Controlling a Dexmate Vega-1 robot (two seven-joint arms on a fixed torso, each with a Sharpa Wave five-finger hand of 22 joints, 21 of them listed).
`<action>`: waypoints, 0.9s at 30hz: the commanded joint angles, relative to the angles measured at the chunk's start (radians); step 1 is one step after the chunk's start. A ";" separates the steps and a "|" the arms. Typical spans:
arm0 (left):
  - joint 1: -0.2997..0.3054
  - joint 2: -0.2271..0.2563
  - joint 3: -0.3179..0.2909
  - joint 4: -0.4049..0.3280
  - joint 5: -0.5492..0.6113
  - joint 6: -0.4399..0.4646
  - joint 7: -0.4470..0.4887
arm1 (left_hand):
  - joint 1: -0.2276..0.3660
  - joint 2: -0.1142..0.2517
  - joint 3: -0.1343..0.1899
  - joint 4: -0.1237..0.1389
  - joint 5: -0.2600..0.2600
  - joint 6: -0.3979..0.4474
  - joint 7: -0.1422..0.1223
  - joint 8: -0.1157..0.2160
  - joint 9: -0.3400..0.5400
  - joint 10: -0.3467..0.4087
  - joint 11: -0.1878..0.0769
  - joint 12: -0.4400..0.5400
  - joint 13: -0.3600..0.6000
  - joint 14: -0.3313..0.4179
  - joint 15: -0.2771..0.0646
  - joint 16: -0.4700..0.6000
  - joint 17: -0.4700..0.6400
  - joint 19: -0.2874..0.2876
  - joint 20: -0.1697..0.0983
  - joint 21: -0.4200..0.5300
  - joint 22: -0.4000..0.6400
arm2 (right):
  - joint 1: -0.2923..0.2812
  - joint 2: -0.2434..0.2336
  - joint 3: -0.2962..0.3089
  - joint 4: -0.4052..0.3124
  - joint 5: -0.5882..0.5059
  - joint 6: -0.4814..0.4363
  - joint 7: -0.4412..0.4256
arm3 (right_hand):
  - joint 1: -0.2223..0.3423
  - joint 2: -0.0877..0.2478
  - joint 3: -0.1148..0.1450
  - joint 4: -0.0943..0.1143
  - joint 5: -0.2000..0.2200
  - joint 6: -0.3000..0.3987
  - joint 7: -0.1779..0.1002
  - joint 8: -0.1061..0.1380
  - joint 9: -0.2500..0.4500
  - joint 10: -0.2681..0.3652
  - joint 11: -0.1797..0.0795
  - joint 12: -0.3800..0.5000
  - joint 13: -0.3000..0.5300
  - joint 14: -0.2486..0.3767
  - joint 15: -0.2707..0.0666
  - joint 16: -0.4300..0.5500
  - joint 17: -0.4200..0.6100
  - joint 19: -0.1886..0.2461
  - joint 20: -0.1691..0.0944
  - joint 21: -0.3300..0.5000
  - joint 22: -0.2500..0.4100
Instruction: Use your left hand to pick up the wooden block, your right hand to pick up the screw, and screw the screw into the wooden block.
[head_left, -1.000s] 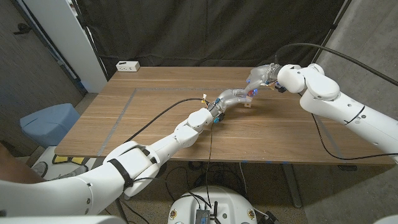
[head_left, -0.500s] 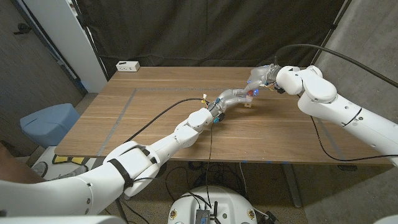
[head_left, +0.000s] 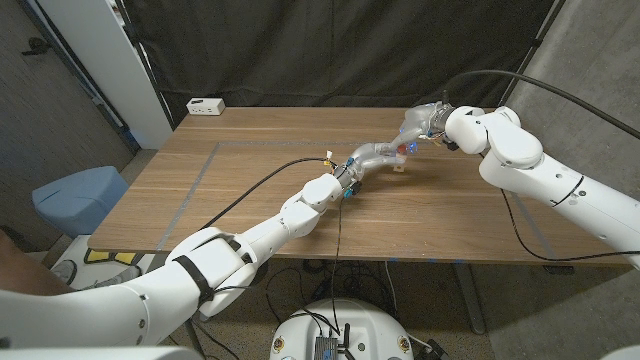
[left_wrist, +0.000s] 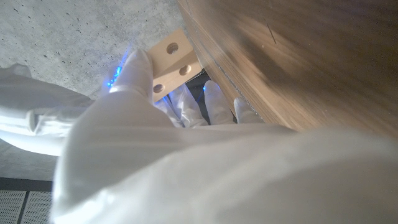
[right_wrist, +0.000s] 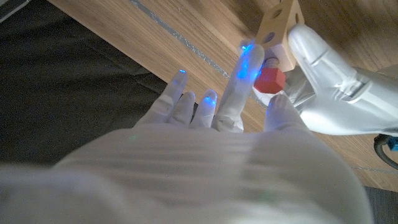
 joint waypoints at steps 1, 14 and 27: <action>0.006 0.004 -0.001 -0.010 0.000 0.002 0.003 | -0.018 0.060 0.018 0.012 0.005 0.069 0.032 0.009 0.012 0.013 -0.003 0.008 0.095 0.011 -0.097 -0.003 0.002 0.006 0.002 0.005 0.005 | 0.003 -0.022 0.017 -0.026 0.010 -0.012 0.050 | -0.043 -0.010 -0.019 0.008 0.002 -0.032 -0.001 -0.021 0.005 -0.014 0.009 -0.010 0.001 -0.005 -0.064 -0.008 0.004 -0.009 0.007 -0.003 0.002; 0.005 0.003 0.000 -0.010 0.001 0.001 -0.002 | -0.019 0.058 0.018 0.011 0.005 0.069 0.029 0.008 0.012 0.014 -0.004 0.008 0.096 0.011 -0.096 -0.004 0.002 0.006 0.001 0.005 0.005 | 0.042 -0.036 0.012 -0.043 0.024 -0.024 0.161 | -0.101 -0.040 -0.043 0.002 0.010 -0.275 0.000 -0.116 0.045 -0.120 0.070 -0.034 0.004 -0.077 -0.021 -0.045 0.002 -0.069 0.042 -0.008 0.001; 0.010 0.008 0.002 -0.027 0.004 0.009 0.002 | -0.018 0.058 0.019 0.010 0.006 0.069 0.031 0.008 0.012 0.013 -0.004 0.007 0.096 0.011 -0.097 -0.003 0.002 0.006 0.000 0.005 0.005 | 0.078 -0.047 0.005 -0.044 0.046 -0.003 0.234 | -0.037 -0.037 -0.019 -0.059 0.011 -0.560 -0.009 -0.207 0.079 -0.247 0.126 -0.036 0.010 -0.158 0.008 -0.056 -0.005 -0.118 0.087 -0.007 0.000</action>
